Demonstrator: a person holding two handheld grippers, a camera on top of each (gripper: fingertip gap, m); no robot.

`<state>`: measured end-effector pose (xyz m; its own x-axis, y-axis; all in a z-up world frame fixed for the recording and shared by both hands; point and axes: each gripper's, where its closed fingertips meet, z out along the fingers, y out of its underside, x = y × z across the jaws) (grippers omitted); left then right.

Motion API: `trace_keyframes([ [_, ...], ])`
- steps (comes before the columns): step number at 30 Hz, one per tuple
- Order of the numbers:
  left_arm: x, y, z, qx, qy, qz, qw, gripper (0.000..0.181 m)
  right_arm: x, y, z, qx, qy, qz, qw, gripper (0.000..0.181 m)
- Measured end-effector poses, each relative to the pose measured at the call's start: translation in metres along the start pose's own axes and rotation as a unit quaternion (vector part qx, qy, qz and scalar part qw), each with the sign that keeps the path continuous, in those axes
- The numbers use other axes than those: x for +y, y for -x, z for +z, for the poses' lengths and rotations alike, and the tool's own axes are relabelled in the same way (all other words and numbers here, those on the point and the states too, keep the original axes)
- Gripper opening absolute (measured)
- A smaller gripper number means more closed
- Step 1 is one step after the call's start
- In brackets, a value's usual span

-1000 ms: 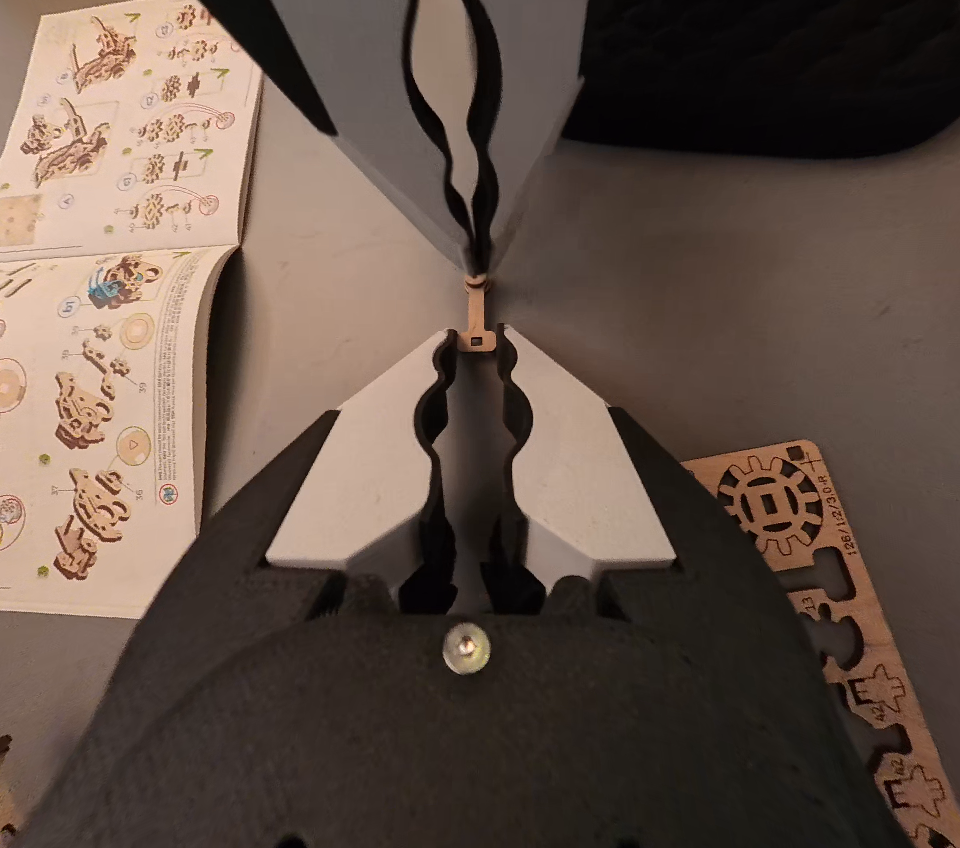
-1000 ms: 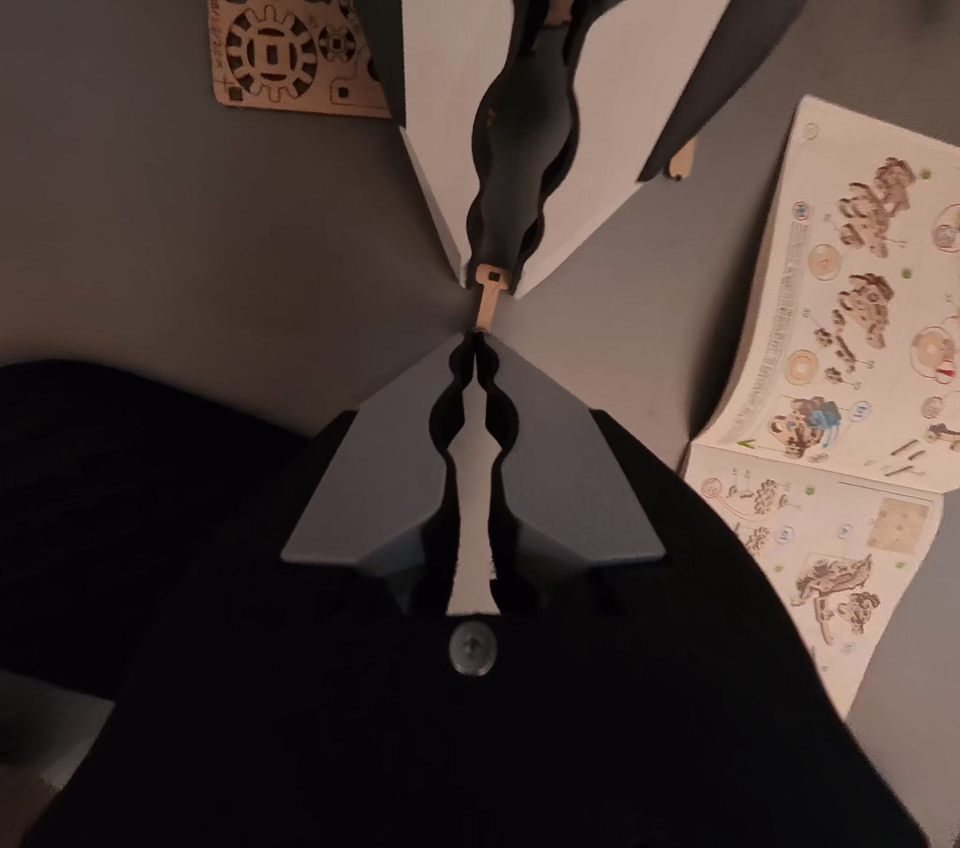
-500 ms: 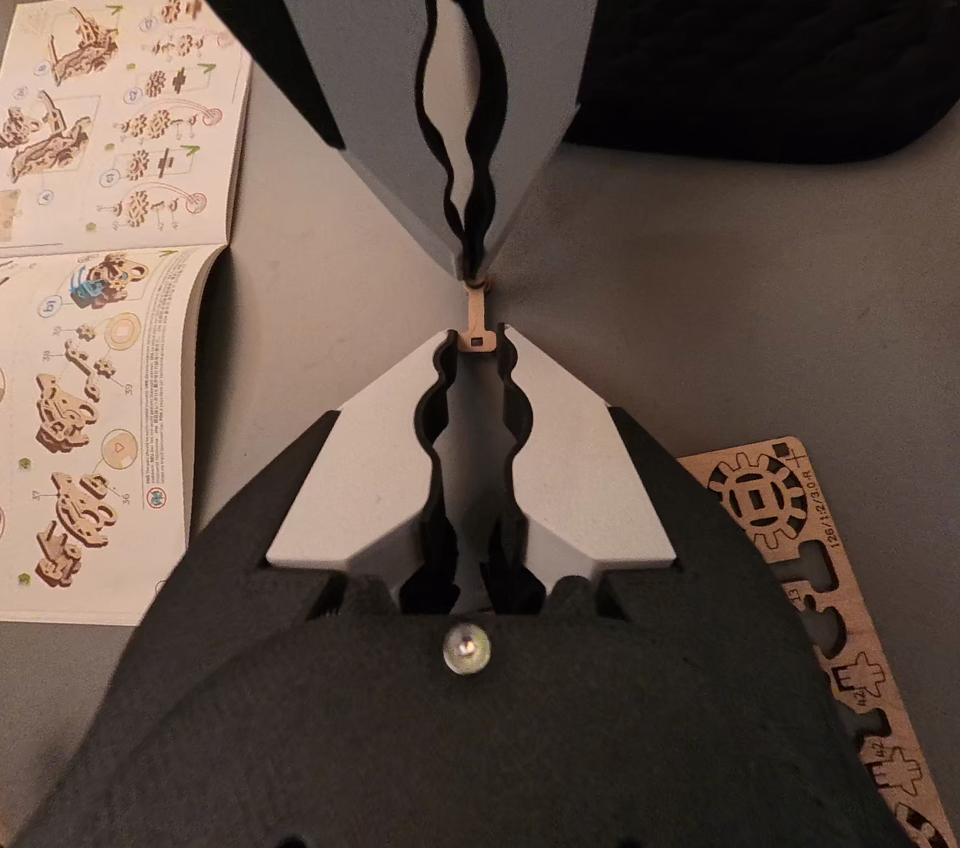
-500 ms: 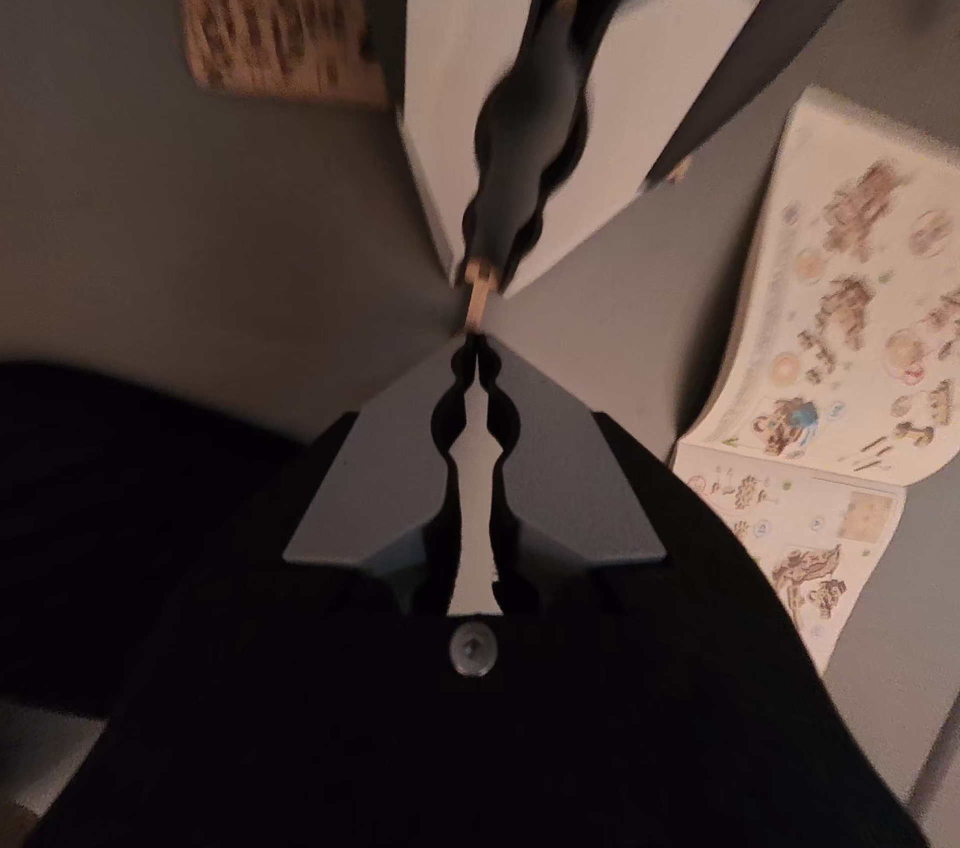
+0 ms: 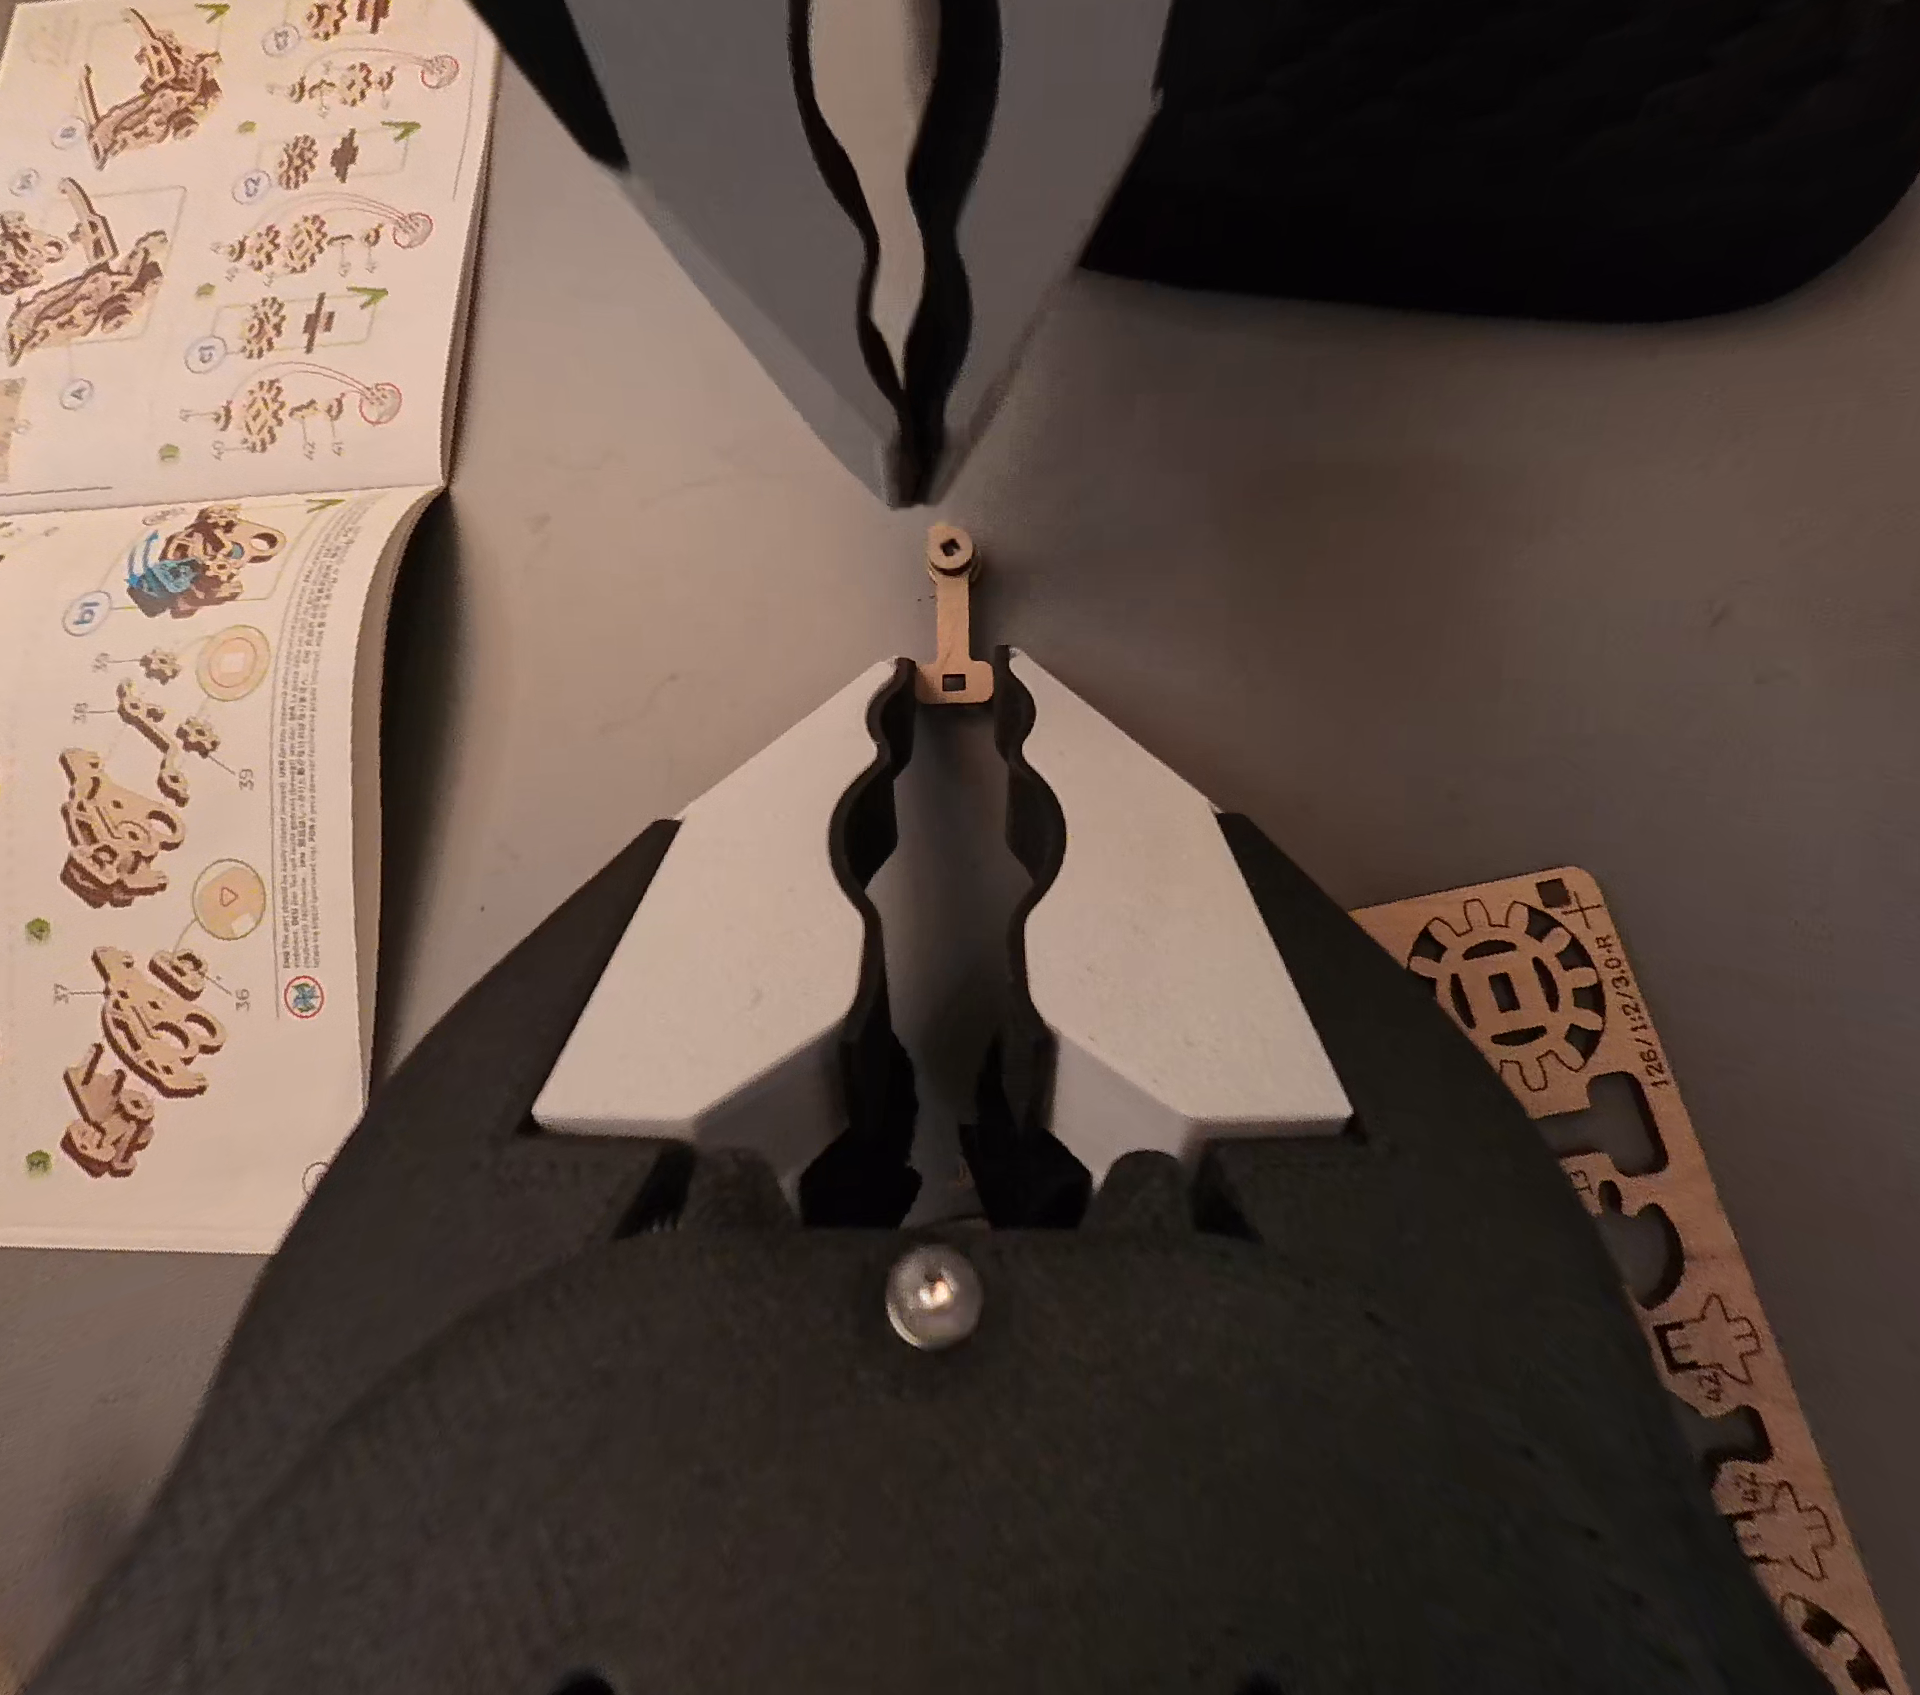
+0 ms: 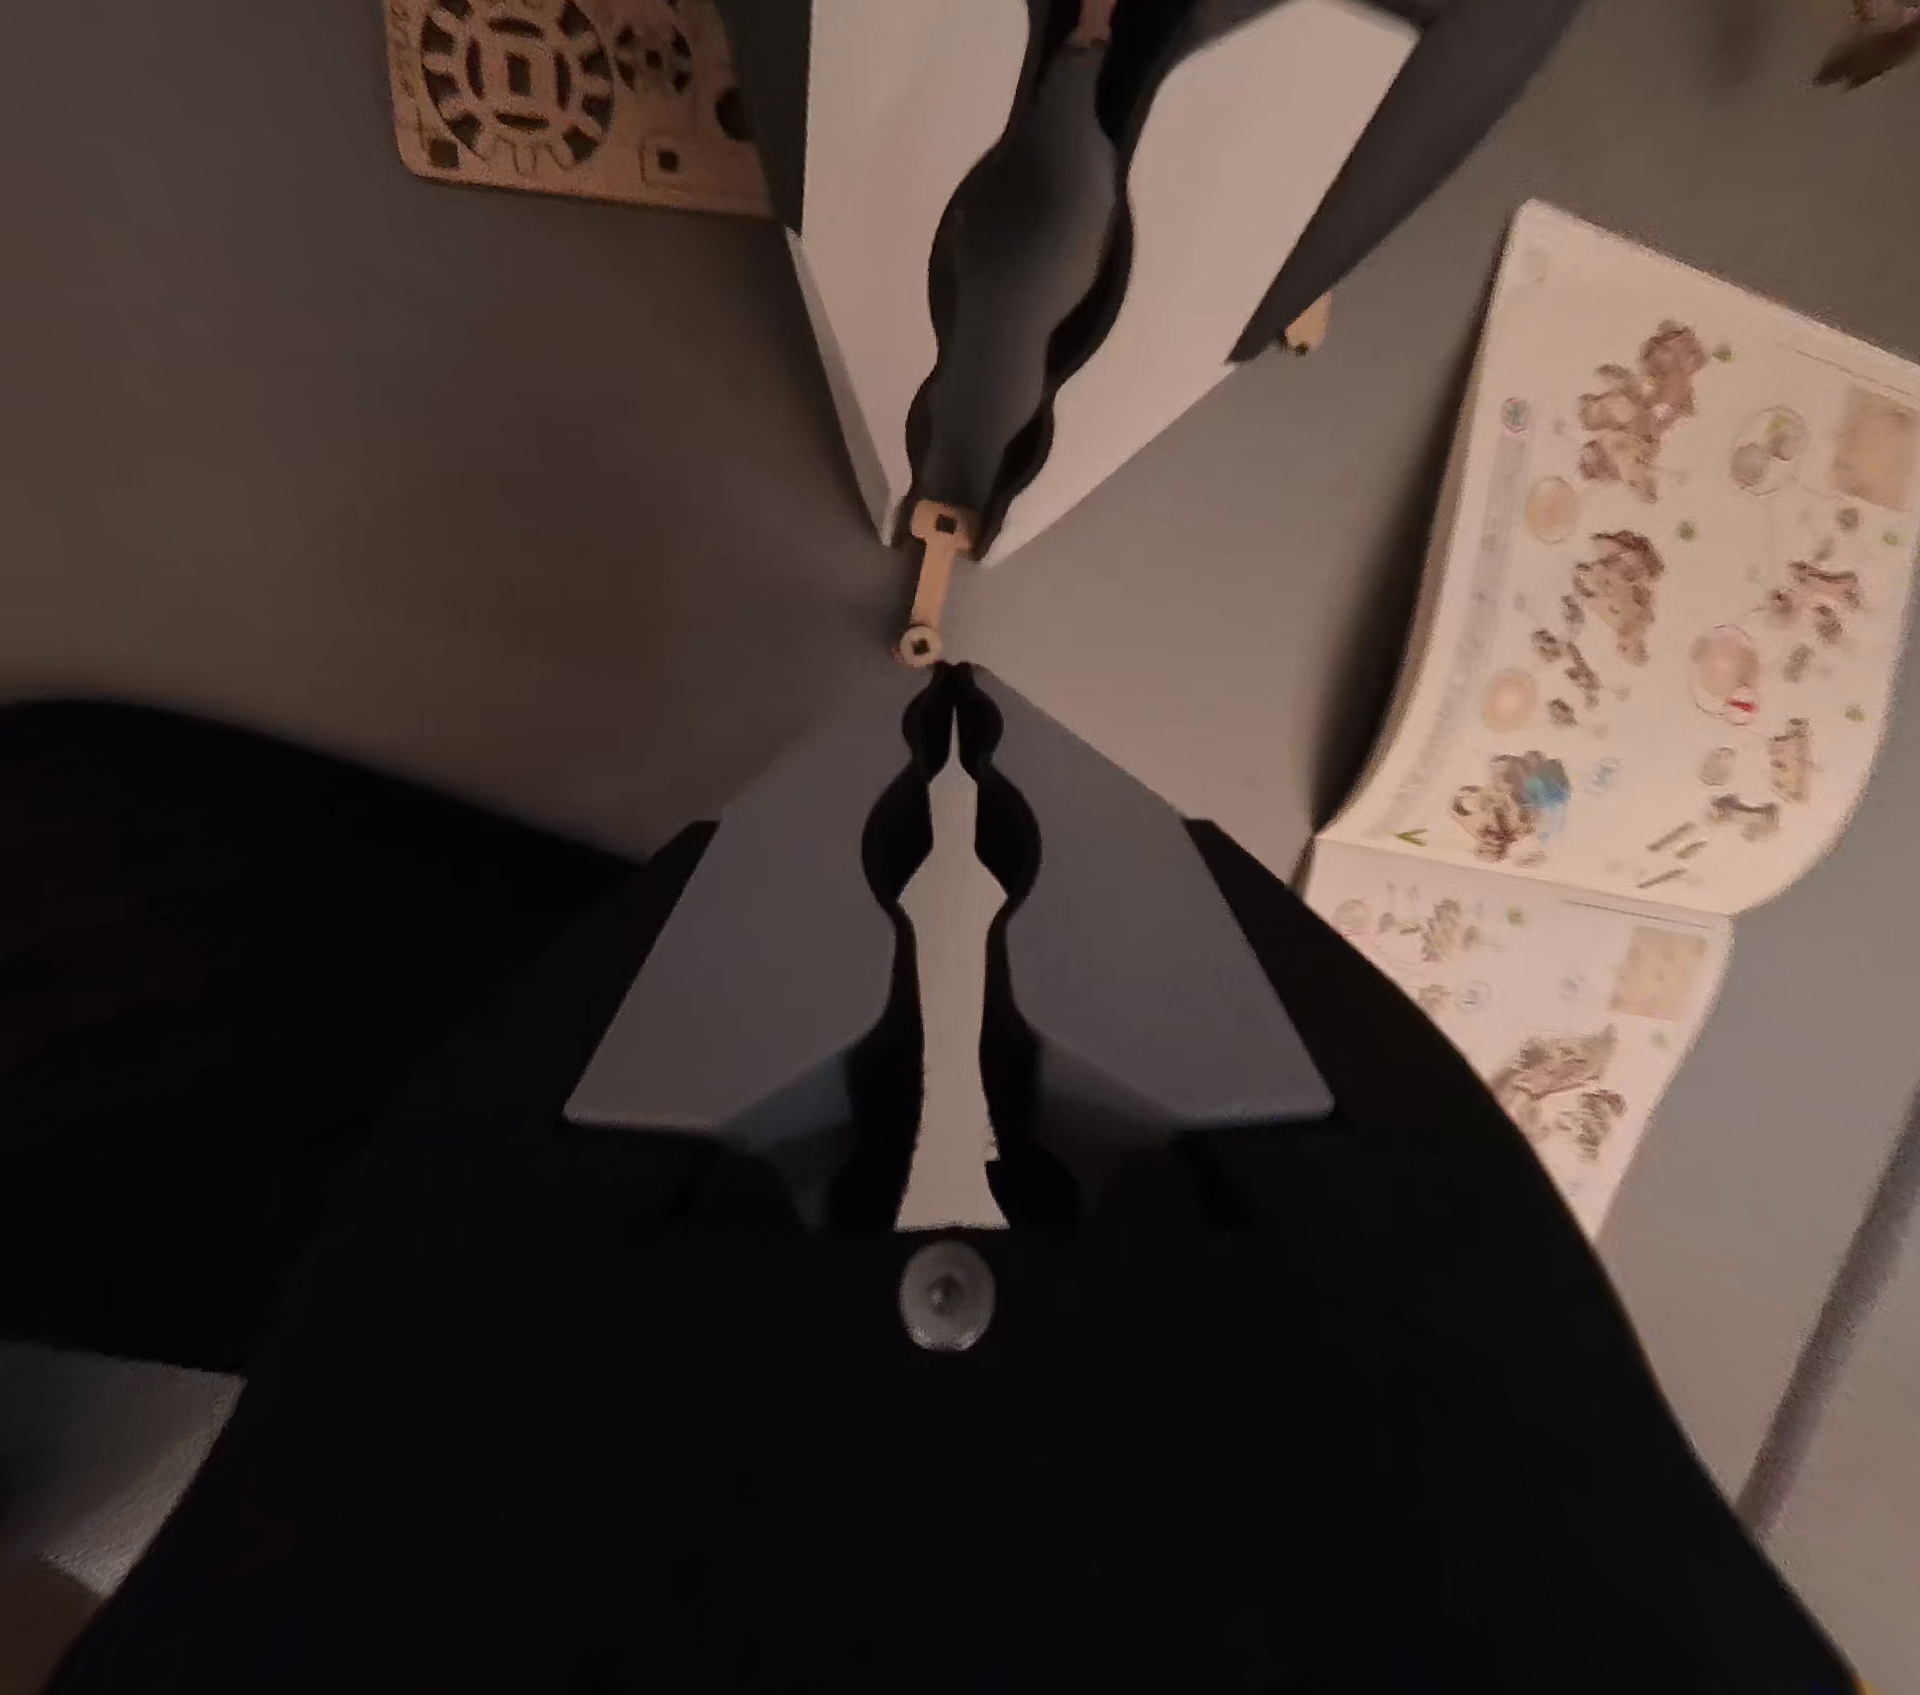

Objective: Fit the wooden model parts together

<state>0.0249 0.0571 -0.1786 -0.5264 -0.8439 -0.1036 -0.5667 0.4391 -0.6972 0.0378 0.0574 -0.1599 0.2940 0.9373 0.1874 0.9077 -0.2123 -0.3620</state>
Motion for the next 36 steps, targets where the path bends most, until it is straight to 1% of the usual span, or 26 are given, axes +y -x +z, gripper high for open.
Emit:
trace_keyframes([
  [2,0.000,-0.001,0.001,0.001,0.000,0.001,1.000,0.013,-0.011,0.006,0.000,-0.018,-0.030,0.003,0.999,0.000],
  [3,-0.001,-0.001,0.001,0.002,0.000,0.000,1.000,0.013,-0.002,0.008,0.012,-0.025,-0.003,0.007,1.000,0.000],
  [4,0.000,0.000,0.001,0.001,0.002,0.001,1.000,0.013,-0.004,0.008,0.011,-0.026,-0.012,0.007,1.000,0.000],
  [6,0.000,-0.001,0.000,0.002,0.000,0.000,1.000,0.013,-0.003,0.002,-0.002,-0.007,-0.006,-0.001,1.000,0.000],
  [8,0.000,-0.001,0.000,0.003,0.000,0.001,1.000,0.013,-0.013,0.004,-0.007,-0.012,-0.037,0.001,0.999,0.000],
  [9,0.000,-0.001,0.000,0.003,0.000,0.000,1.000,0.013,-0.005,0.006,0.003,-0.020,-0.017,0.005,1.000,0.000],
  [10,-0.001,-0.001,0.001,0.003,0.000,0.000,1.000,0.013,0.009,0.008,0.012,-0.030,0.024,0.004,0.999,0.003],
  [11,-0.001,-0.001,0.000,0.003,-0.001,0.000,1.000,0.013,-0.003,0.007,0.008,-0.029,-0.017,0.007,0.999,0.000],
  [13,-0.001,-0.001,-0.001,0.003,-0.001,0.000,1.000,0.013,-0.008,0.001,-0.006,-0.006,-0.023,0.001,1.000,0.000],
  [14,0.000,-0.001,0.000,0.003,0.000,0.001,1.000,0.013,-0.013,0.003,-0.008,-0.009,-0.035,-0.001,0.999,0.000],
  [15,-0.001,-0.001,0.000,0.004,0.000,0.001,1.000,0.013,-0.013,0.007,-0.002,-0.023,-0.036,0.003,0.999,0.000],
  [16,-0.001,-0.002,0.001,0.005,0.001,0.001,1.000,0.013,-0.003,0.010,0.010,-0.033,-0.005,0.006,0.999,0.000],
  [17,-0.001,-0.001,0.000,0.003,0.002,0.002,1.000,0.013,-0.004,0.009,0.011,-0.031,-0.011,0.008,0.999,0.000],
  [20,0.000,-0.002,0.000,0.005,0.001,0.001,1.000,0.013,-0.010,0.003,-0.005,-0.008,-0.019,-0.004,1.000,0.000],
  [21,0.000,-0.002,0.000,0.006,0.001,0.002,1.000,0.013,-0.012,0.007,-0.001,-0.019,-0.027,-0.002,0.999,0.000],
  [23,-0.001,-0.001,0.000,0.003,0.001,0.001,1.000,0.013,-0.002,0.007,0.011,-0.028,-0.001,0.006,1.000,0.000],
  [24,-0.002,-0.002,-0.001,0.005,-0.001,0.002,1.000,0.013,-0.006,0.007,0.005,-0.029,-0.011,0.007,0.999,0.000],
  [26,-0.001,-0.002,-0.001,0.005,0.001,0.002,1.000,0.013,-0.008,0.001,-0.005,-0.002,-0.008,-0.004,1.000,0.001],
  [27,0.000,-0.002,0.000,0.005,0.003,0.002,1.000,0.013,-0.010,0.007,0.001,-0.019,-0.020,-0.001,1.000,0.000],
  [29,0.000,-0.003,0.000,0.008,0.004,0.002,1.000,0.013,-0.004,0.009,0.012,-0.037,-0.008,0.009,0.999,0.001],
  [30,-0.001,-0.002,0.000,0.006,0.003,0.001,1.000,0.013,-0.006,0.010,0.007,-0.039,-0.012,0.008,0.999,0.000],
  [31,0.000,-0.002,0.000,0.006,0.003,0.002,1.000,0.013,-0.003,0.004,0.001,-0.015,0.001,0.000,1.000,0.000],
  [32,0.000,-0.002,0.000,0.006,0.003,0.002,1.000,0.013,-0.006,0.003,-0.003,-0.008,-0.008,-0.005,1.000,0.000],
  [33,0.000,-0.002,0.000,0.007,0.003,0.002,1.000,0.013,-0.012,0.008,-0.002,-0.021,-0.025,-0.001,0.999,0.000],
  [35,0.000,-0.002,0.000,0.006,0.003,0.000,1.000,0.013,-0.003,0.010,0.012,-0.032,-0.002,0.005,0.999,0.000],
  [36,-0.001,-0.002,0.000,0.007,0.002,0.001,1.000,0.013,-0.004,0.010,0.007,-0.031,-0.003,0.000,1.000,0.000],
])
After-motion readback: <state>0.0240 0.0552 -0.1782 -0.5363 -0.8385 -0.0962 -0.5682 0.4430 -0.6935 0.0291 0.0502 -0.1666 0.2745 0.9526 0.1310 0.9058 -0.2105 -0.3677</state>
